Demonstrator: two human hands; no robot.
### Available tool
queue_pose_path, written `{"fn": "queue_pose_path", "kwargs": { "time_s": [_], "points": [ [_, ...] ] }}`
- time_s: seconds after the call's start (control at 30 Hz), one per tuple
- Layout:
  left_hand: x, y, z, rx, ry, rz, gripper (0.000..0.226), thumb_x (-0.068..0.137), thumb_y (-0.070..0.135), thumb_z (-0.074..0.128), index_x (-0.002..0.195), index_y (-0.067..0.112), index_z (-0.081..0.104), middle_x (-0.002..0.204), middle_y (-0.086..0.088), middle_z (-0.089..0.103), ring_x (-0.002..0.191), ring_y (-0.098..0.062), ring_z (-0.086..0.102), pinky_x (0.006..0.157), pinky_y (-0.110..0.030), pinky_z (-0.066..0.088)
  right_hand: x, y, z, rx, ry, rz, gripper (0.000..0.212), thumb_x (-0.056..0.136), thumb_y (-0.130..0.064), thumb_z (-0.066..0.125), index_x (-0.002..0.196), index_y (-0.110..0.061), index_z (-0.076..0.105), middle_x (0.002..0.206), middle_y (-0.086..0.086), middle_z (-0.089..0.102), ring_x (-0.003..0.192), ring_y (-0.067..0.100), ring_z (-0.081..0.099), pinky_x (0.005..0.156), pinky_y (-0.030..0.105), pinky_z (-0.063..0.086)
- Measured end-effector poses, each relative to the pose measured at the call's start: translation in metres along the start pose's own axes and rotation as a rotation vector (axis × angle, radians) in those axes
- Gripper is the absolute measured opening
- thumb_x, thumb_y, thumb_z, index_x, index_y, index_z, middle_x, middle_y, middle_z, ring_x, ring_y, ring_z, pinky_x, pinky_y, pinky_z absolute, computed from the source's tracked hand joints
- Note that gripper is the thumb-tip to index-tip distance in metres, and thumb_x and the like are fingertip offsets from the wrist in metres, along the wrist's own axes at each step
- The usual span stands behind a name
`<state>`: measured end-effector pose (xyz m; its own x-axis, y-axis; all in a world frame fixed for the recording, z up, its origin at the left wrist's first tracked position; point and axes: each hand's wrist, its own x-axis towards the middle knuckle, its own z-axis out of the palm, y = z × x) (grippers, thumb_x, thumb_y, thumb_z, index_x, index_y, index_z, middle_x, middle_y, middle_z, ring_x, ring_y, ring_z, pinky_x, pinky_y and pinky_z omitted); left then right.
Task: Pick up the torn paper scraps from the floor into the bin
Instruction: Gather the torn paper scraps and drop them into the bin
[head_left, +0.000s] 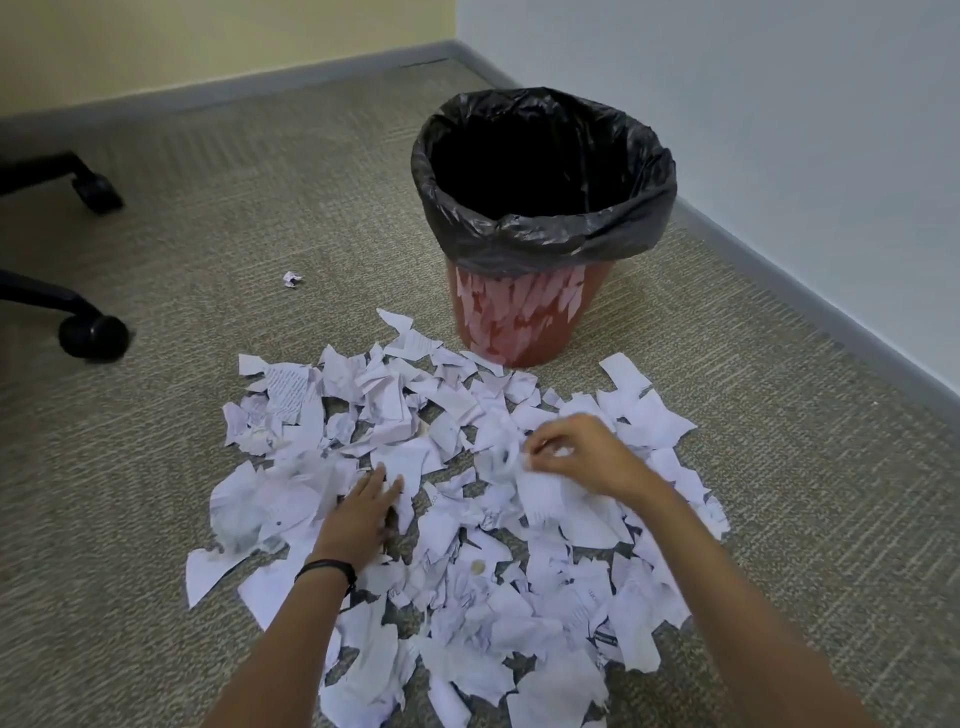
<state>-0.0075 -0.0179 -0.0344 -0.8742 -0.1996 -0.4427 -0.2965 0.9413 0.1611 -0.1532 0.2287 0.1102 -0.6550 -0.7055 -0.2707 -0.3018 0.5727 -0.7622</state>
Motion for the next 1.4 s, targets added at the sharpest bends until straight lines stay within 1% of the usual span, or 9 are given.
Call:
{"fn": "queue_pose_path", "kwargs": {
  "time_s": [0.33, 0.5, 0.63, 0.73, 0.9, 0.97, 1.07, 1.23, 1.4],
  "points": [
    [0.005, 0.000, -0.003, 0.019, -0.036, 0.040, 0.070, 0.097, 0.021, 0.044, 0.151, 0.022, -0.001, 0.159, -0.006, -0.009, 0.147, -0.022, 0.001, 0.117, -0.032, 0.020, 0.023, -0.114, -0.124, 0.562, 0.605, -0.235, 0.017, 0.084, -0.003, 0.064, 0.079, -0.019, 0.067, 0.070, -0.009, 0.070, 0.067, 0.003, 0.066, 0.071, 0.019, 0.056],
    [0.006, -0.002, -0.002, 0.008, -0.037, 0.050, 0.067, 0.099, 0.023, 0.040, 0.151, 0.023, -0.002, 0.159, -0.005, -0.010, 0.147, -0.021, 0.000, 0.117, -0.032, 0.020, 0.067, -0.120, -0.152, 0.475, 0.942, -0.215, 0.010, 0.075, -0.011, 0.070, 0.084, -0.015, 0.070, 0.078, -0.010, 0.065, 0.082, 0.010, 0.065, 0.083, 0.035, 0.058],
    [0.006, -0.003, -0.002, 0.002, -0.043, 0.047, 0.067, 0.099, 0.023, 0.040, 0.151, 0.024, -0.002, 0.159, -0.004, -0.011, 0.148, -0.020, 0.000, 0.117, -0.033, 0.022, 0.072, -0.111, -0.143, 0.234, 0.951, -0.194, 0.029, 0.081, -0.016, 0.059, 0.109, -0.022, 0.061, 0.115, -0.007, 0.060, 0.110, 0.014, 0.061, 0.095, 0.028, 0.051],
    [0.006, -0.004, -0.004, 0.005, -0.048, 0.051, 0.066, 0.098, 0.021, 0.040, 0.151, 0.024, 0.000, 0.159, -0.005, -0.009, 0.147, -0.021, 0.001, 0.116, -0.033, 0.022, 0.057, -0.094, -0.105, 0.177, 1.023, -0.317, 0.030, 0.083, 0.000, 0.048, 0.101, -0.018, 0.064, 0.118, 0.006, 0.060, 0.099, 0.006, 0.060, 0.080, 0.007, 0.047],
    [0.007, -0.003, -0.009, -0.007, -0.070, 0.047, 0.063, 0.099, 0.020, 0.037, 0.151, 0.025, 0.003, 0.159, -0.005, -0.007, 0.147, -0.021, 0.003, 0.116, -0.033, 0.023, 0.052, -0.027, -0.016, -0.090, 0.650, -0.159, 0.027, 0.087, 0.000, 0.055, 0.109, -0.013, 0.064, 0.121, 0.008, 0.058, 0.105, 0.004, 0.050, 0.092, 0.002, 0.035],
    [0.006, -0.002, -0.011, -0.001, -0.069, 0.045, 0.061, 0.099, 0.022, 0.037, 0.151, 0.026, 0.005, 0.159, -0.003, -0.006, 0.147, -0.019, 0.004, 0.114, -0.033, 0.028, 0.054, 0.003, 0.017, -0.152, 0.368, -0.017, 0.037, 0.087, -0.016, 0.062, 0.124, -0.017, 0.056, 0.139, 0.012, 0.041, 0.129, 0.021, 0.037, 0.112, 0.027, 0.029],
    [0.003, -0.001, -0.015, 0.026, -0.069, 0.048, 0.062, 0.099, 0.024, 0.038, 0.151, 0.024, 0.003, 0.159, -0.001, -0.006, 0.147, -0.017, 0.007, 0.114, -0.032, 0.029, 0.051, 0.032, 0.055, -0.259, 0.073, 0.161, 0.071, 0.084, -0.036, 0.066, 0.144, -0.024, 0.031, 0.156, 0.013, 0.008, 0.144, 0.030, 0.010, 0.115, 0.044, 0.021],
    [-0.001, -0.001, -0.022, 0.021, -0.081, 0.052, 0.065, 0.099, 0.024, 0.038, 0.151, 0.020, -0.001, 0.159, -0.001, -0.007, 0.146, -0.015, 0.011, 0.108, -0.029, 0.034, 0.048, 0.042, 0.089, -0.440, -0.020, 0.158, 0.089, 0.077, -0.048, 0.068, 0.147, -0.030, 0.018, 0.157, 0.010, -0.007, 0.145, 0.033, -0.004, 0.112, 0.057, 0.019],
    [-0.004, 0.001, -0.028, 0.004, -0.093, 0.044, 0.064, 0.099, 0.023, 0.039, 0.151, 0.021, 0.003, 0.159, 0.000, -0.005, 0.146, -0.014, 0.013, 0.106, -0.028, 0.035, 0.047, 0.054, 0.101, -0.479, -0.064, 0.257, 0.082, 0.082, -0.041, 0.067, 0.147, -0.027, 0.019, 0.156, 0.015, -0.011, 0.144, 0.038, 0.001, 0.110, 0.052, 0.026]
  ]
}}
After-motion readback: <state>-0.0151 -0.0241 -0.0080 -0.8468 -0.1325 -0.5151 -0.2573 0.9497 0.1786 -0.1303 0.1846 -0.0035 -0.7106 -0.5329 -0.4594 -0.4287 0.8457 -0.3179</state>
